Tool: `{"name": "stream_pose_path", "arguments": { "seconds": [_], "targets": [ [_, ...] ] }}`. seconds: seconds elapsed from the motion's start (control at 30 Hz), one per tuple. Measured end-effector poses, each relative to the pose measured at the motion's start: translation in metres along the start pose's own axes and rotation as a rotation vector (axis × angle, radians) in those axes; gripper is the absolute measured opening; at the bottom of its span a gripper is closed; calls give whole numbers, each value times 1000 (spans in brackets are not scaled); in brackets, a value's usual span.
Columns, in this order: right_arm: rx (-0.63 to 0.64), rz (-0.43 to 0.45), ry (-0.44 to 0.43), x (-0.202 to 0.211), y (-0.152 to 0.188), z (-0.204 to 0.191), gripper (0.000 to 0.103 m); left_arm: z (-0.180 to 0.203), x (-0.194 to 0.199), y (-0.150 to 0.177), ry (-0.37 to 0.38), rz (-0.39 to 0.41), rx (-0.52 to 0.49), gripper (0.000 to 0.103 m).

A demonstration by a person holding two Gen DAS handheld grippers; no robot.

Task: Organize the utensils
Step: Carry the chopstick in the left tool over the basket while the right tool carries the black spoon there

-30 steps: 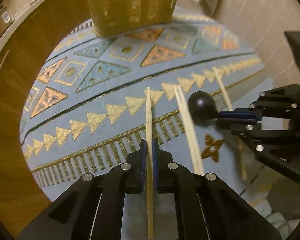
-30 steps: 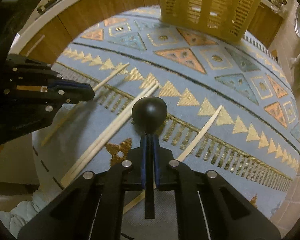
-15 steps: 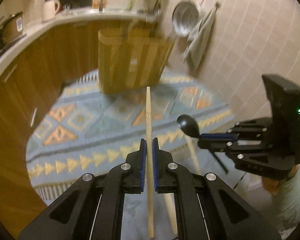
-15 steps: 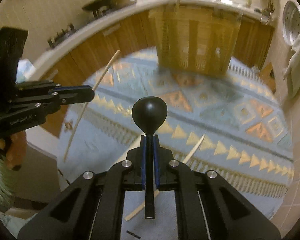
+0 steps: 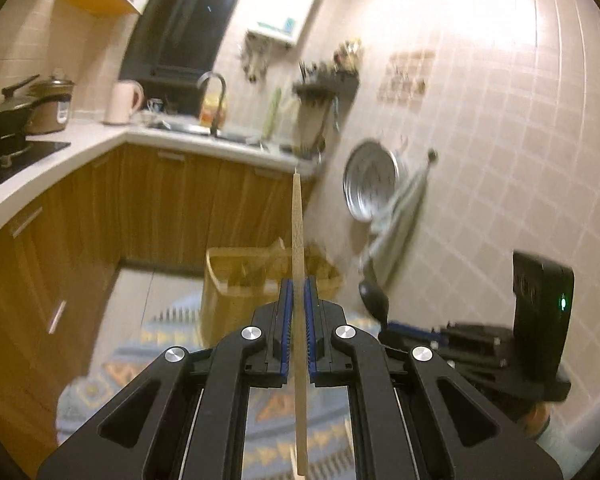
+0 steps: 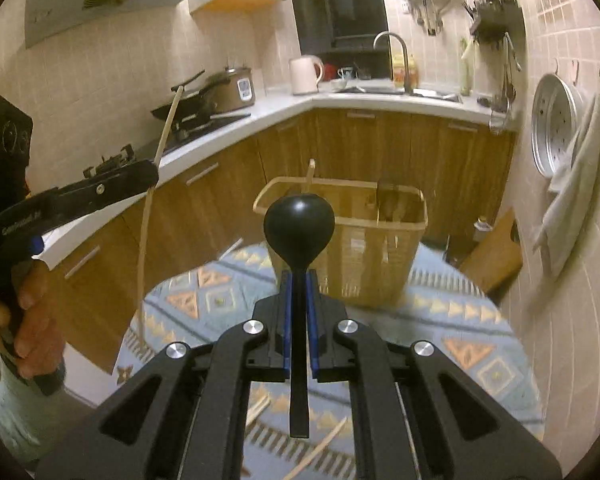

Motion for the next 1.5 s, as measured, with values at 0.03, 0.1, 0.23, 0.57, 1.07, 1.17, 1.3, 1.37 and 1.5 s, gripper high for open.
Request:
{"name": "stream_pose_path", "arguments": {
  "seconds": [0.03, 0.1, 0.23, 0.57, 1.07, 1.17, 1.3, 1.37, 1.5],
  "targets": [
    [7, 21, 4, -3, -7, 1, 5, -1, -5, -6, 5, 29, 7, 4],
    [22, 62, 16, -7, -20, 2, 5, -4, -10, -13, 5, 54, 11, 4],
    [15, 142, 20, -12, -47, 9, 5, -6, -31, -29, 17, 96, -14, 4],
    [-52, 300, 73, -49, -87, 51, 5, -31, -64, -60, -33, 296, 19, 4],
    [-63, 378, 189, -116, -87, 104, 5, -55, -96, -71, -179, 431, -54, 4],
    [-57, 382, 205, -121, -82, 108, 5, -57, -104, -67, -180, 429, -49, 4],
    [-60, 401, 205, -123, -79, 112, 5, -56, -112, -59, -209, 429, -81, 4],
    [-48, 406, 210, -125, -75, 113, 5, -56, -116, -54, -219, 427, -89, 4],
    [-48, 412, 210, -130, -67, 113, 5, -61, -122, -42, -227, 404, -86, 4]
  ]
}}
Point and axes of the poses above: each gripper's, at about its wrist camera, not at the fingertips, and x roughly against the way its jaws point, z to its right, y to its underside, the point moved 9 cm from there along -x, roughly the way its jaws point, and after that the axes turned 9 degrees about z, right-handed, at the moved point
